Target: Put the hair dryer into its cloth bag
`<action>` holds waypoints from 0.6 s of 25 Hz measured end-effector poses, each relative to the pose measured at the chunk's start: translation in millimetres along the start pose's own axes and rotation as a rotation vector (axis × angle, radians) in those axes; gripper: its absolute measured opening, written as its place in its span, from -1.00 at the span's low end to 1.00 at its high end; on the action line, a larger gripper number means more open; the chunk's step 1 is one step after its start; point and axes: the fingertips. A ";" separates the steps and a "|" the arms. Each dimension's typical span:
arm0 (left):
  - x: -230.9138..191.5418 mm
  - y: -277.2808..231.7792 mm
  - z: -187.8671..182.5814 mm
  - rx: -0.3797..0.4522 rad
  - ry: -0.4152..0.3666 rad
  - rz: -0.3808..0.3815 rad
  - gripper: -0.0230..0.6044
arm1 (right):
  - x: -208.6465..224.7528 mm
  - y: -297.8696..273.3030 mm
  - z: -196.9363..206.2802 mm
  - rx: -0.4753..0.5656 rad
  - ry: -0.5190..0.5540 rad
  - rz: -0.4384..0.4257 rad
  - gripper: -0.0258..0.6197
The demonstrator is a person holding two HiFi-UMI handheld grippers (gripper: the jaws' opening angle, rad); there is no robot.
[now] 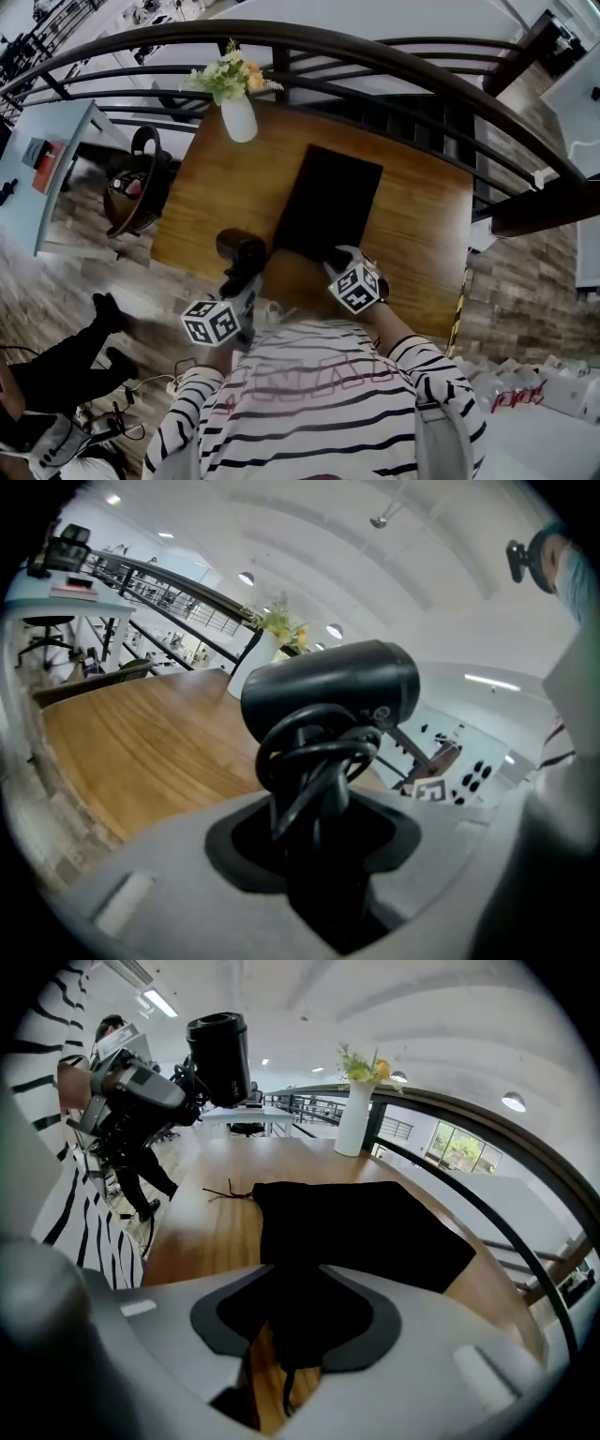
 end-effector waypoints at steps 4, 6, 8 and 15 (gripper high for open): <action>-1.7 0.1 6.7 -0.009 0.013 -0.016 -0.40 | 3.5 -5.2 6.0 -0.024 0.011 -0.018 -0.54; -3.2 1.0 9.6 -0.014 0.016 -0.023 -0.40 | 2.3 -7.9 8.6 -0.038 0.024 -0.030 -0.56; -6.0 1.1 12.3 -0.020 0.017 -0.029 -0.40 | 0.4 -11.6 10.1 -0.052 0.033 -0.047 -0.72; -12.9 3.6 18.8 -0.032 0.020 -0.040 -0.40 | -0.8 -12.3 -4.3 0.012 -0.148 -0.122 -0.87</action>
Point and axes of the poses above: the fingertips, and each gripper's own axes: y backward along the fingers, x to its right, z out of its underside, and after that the axes turned 4 degrees about -z, right-handed
